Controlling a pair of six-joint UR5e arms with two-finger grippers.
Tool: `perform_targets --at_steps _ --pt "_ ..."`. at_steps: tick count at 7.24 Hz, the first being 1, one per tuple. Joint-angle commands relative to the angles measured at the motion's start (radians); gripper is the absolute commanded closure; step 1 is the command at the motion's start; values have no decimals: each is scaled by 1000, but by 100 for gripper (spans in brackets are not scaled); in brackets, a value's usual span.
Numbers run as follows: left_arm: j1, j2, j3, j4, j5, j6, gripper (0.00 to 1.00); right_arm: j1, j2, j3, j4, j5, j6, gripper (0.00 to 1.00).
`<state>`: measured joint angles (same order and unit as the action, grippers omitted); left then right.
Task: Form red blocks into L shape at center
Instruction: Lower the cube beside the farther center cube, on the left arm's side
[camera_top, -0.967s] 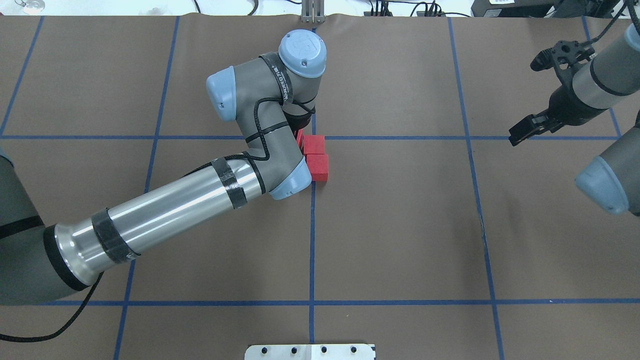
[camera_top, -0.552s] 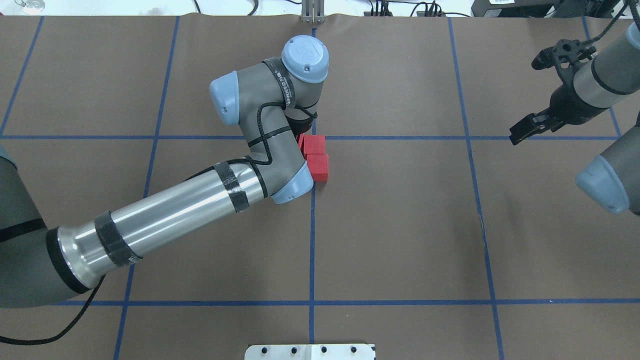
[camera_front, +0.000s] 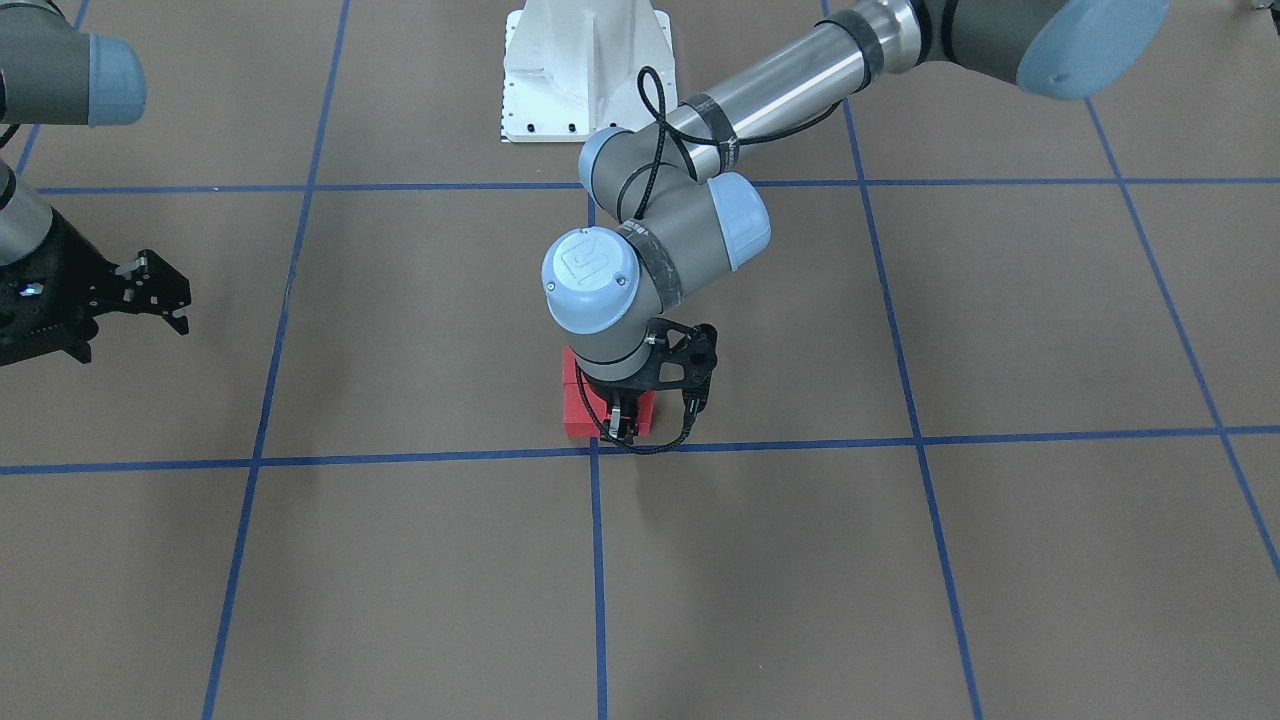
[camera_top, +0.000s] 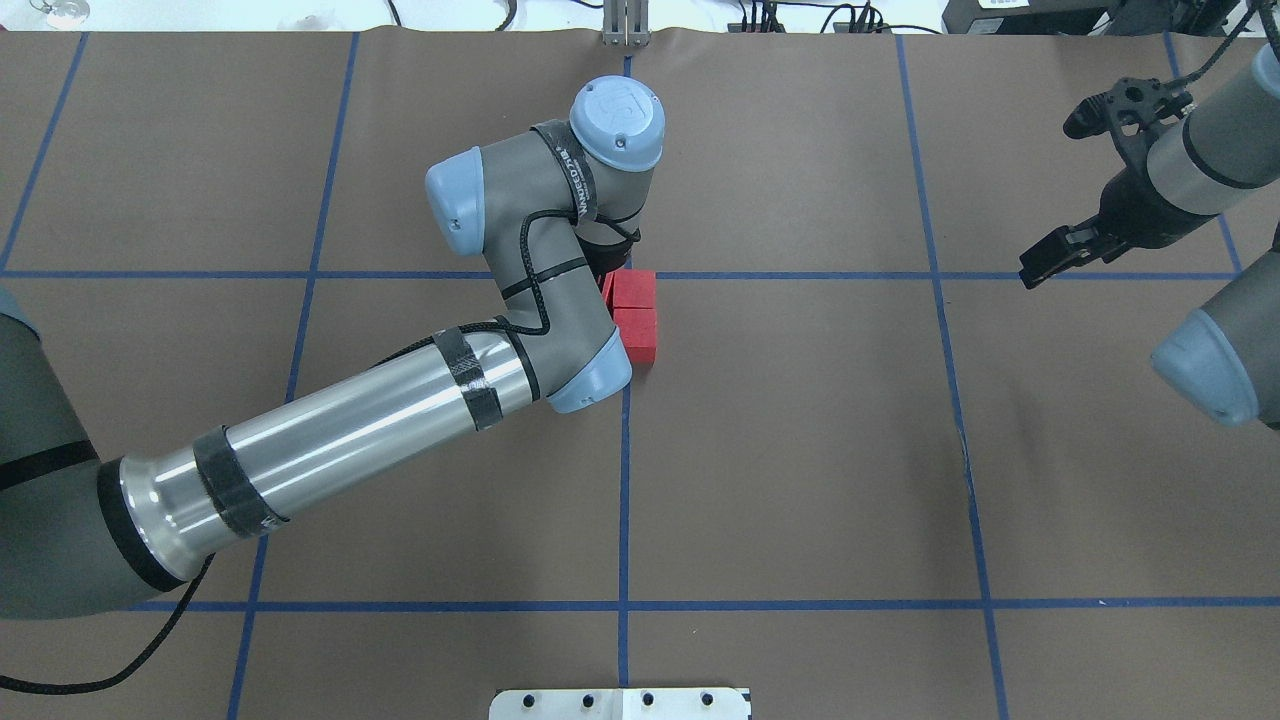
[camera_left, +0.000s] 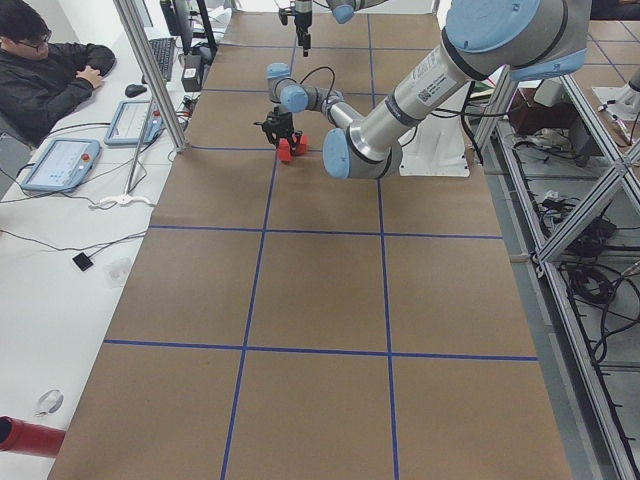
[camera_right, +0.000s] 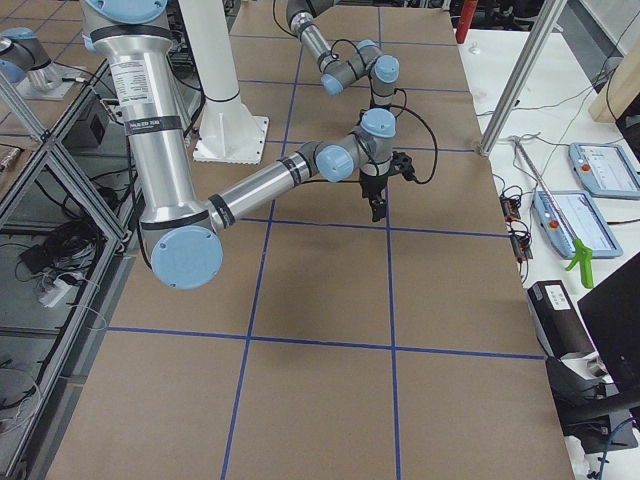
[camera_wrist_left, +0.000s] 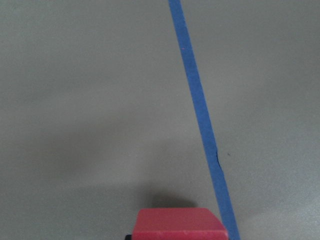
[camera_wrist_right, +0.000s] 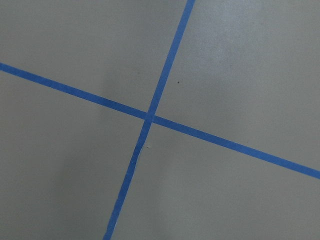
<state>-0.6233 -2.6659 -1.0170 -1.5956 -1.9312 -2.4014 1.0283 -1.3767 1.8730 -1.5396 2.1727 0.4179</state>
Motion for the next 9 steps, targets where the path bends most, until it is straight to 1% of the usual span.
perform_targets --at_steps 1,2,3,4,7,8,9 --pt "-1 1 0 -1 0 20 91 1 1 0 -1 -1 1 1" --pt "-1 1 0 -3 0 16 36 3 2 0 -2 -1 -1 1" --pt "-1 3 0 -3 0 22 10 3 2 0 -2 -1 -1 1" --pt "-1 3 -2 -1 0 21 2 3 4 0 -4 -1 -1 1" --pt "-6 3 -12 20 3 34 1 12 7 0 -7 9 1 1" --pt "-10 7 -49 87 4 75 1 22 7 0 -7 39 4 1" --pt "-18 12 -133 188 3 187 1 32 8 0 -5 47 2 1"
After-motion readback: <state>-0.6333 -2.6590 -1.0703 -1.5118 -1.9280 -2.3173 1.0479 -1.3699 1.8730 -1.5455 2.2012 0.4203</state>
